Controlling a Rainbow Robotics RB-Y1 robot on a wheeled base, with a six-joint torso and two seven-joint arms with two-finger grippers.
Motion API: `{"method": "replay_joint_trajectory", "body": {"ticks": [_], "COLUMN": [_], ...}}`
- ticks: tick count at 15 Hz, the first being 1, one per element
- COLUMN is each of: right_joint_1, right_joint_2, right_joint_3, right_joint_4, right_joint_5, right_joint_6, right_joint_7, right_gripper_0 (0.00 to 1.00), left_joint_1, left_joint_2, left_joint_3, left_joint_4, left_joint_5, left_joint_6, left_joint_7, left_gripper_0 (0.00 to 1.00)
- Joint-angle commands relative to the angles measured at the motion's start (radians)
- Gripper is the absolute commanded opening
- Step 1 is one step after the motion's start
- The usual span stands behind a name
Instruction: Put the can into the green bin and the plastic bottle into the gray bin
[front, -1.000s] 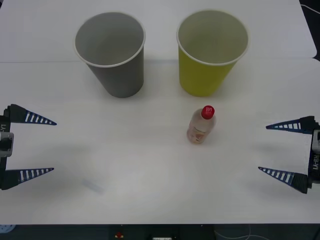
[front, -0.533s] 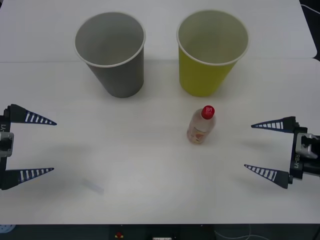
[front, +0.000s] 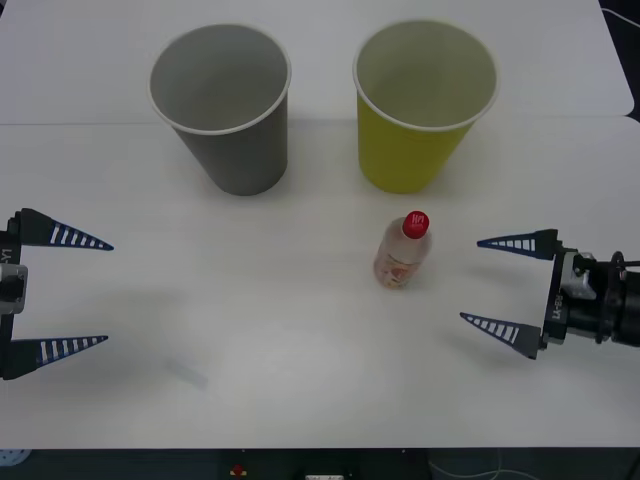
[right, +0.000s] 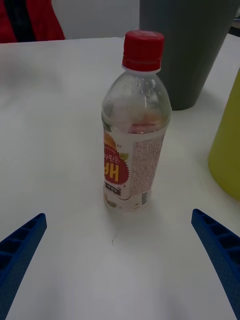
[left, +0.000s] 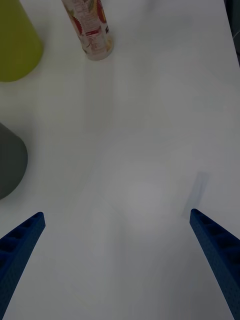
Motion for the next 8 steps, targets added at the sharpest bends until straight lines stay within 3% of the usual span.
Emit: {"method": "replay_joint_trajectory", "body": {"ticks": [1, 8], "right_joint_1": [-0.040, -0.183], "right_joint_2": [0.055, 0.216], "right_joint_3": [0.003, 0.003], "right_joint_4": [0.063, 0.296], "right_joint_5": [-0.001, 0.000], "right_joint_6": [-0.010, -0.030], "right_joint_7": [0.008, 0.053], "right_gripper_0": [1.00, 1.00], "left_joint_1": [0.000, 0.000], "left_joint_2": [0.000, 0.000], "left_joint_3": [0.000, 0.000], "left_joint_4": [0.000, 0.000], "left_joint_5": [0.000, 0.000], "left_joint_6": [0.000, 0.000], "left_joint_7": [0.000, 0.000], "left_gripper_0": [1.00, 1.00]}}
